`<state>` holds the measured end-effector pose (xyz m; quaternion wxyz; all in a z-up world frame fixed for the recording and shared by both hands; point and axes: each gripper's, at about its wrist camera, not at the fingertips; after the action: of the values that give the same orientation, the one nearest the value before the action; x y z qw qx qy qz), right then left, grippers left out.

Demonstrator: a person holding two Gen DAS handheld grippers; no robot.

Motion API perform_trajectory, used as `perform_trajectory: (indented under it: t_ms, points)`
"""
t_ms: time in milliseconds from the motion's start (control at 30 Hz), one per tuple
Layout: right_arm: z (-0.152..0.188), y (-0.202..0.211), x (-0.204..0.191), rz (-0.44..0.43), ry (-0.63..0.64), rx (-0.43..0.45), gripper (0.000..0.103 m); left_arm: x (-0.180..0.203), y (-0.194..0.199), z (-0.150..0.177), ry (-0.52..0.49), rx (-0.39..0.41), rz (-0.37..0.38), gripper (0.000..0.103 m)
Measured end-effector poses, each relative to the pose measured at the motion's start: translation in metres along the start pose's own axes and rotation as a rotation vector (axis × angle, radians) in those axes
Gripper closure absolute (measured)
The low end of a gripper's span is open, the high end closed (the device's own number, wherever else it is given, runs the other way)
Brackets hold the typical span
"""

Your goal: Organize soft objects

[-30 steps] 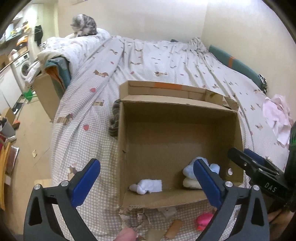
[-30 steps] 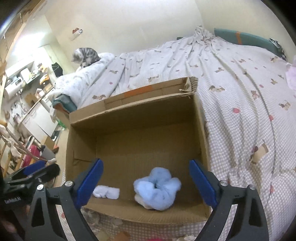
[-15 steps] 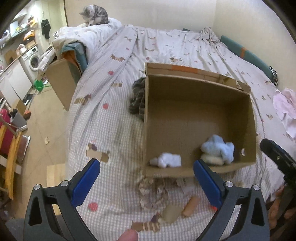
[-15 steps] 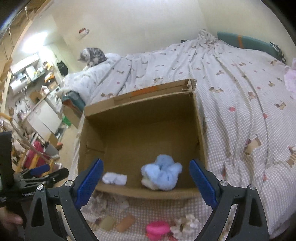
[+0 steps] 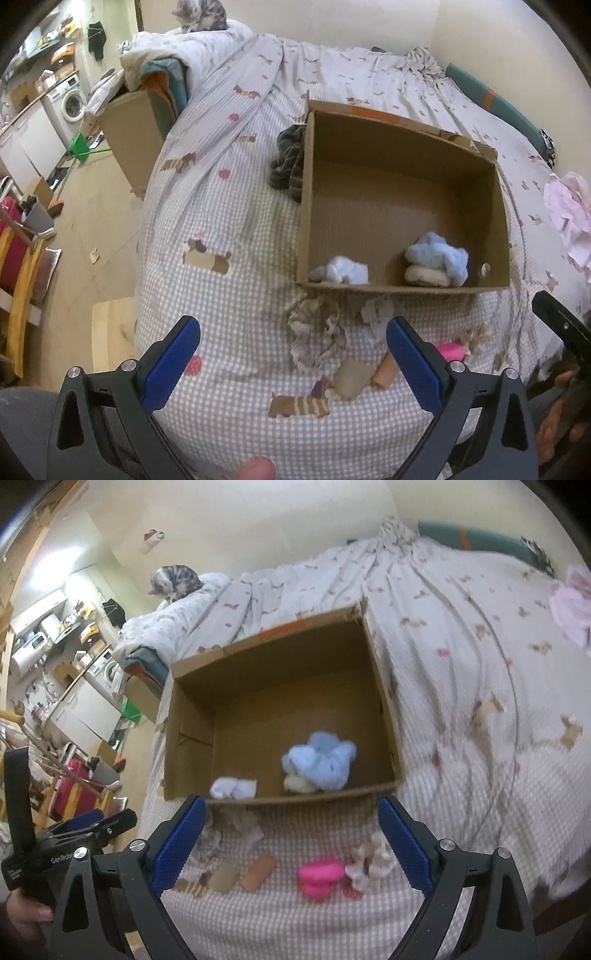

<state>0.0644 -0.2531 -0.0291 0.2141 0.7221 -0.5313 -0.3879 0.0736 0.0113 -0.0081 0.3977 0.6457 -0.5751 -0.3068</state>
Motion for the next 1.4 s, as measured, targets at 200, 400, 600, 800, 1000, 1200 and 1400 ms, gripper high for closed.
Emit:
perform_trajectory:
  t_ms: [200, 400, 600, 800, 1000, 1200, 1400]
  points:
    - [0.015, -0.009, 0.011, -0.003, -0.04, -0.091, 0.003, -0.008, -0.006, 0.019, 0.008, -0.037, -0.015, 0.002]
    - [0.035, -0.032, 0.028, -0.048, -0.143, -0.251, 0.003, -0.014, -0.018, 0.036, -0.059, -0.052, -0.043, 0.002]
    - [0.053, -0.066, 0.039, -0.108, -0.264, -0.42, 0.003, -0.024, -0.029, 0.045, -0.082, -0.083, -0.058, 0.002]
    - [0.062, -0.096, 0.024, -0.135, -0.277, -0.502, 0.016, -0.041, -0.039, 0.035, 0.063, -0.133, -0.024, 0.002]
    - [0.061, -0.132, 0.014, -0.008, -0.238, -0.548, 0.021, -0.035, -0.047, 0.029, 0.1, -0.181, 0.032, 0.002]
    - [0.063, -0.137, 0.004, 0.05, -0.182, -0.541, 0.068, -0.036, -0.053, 0.031, 0.113, -0.204, 0.019, 0.003]
    - [0.057, -0.115, 0.001, -0.047, -0.186, -0.477, 0.068, -0.009, -0.067, 0.037, 0.038, -0.258, 0.088, 0.016]
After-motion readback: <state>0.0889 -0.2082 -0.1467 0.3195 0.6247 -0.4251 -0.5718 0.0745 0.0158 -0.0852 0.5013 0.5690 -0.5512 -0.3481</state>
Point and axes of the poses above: each gripper's, at about its wrist camera, not at the fingertips, and y roughly against the way its jaws point, x to its right, z to its underside, and after that the axes turned 3 degrees about y, right-handed
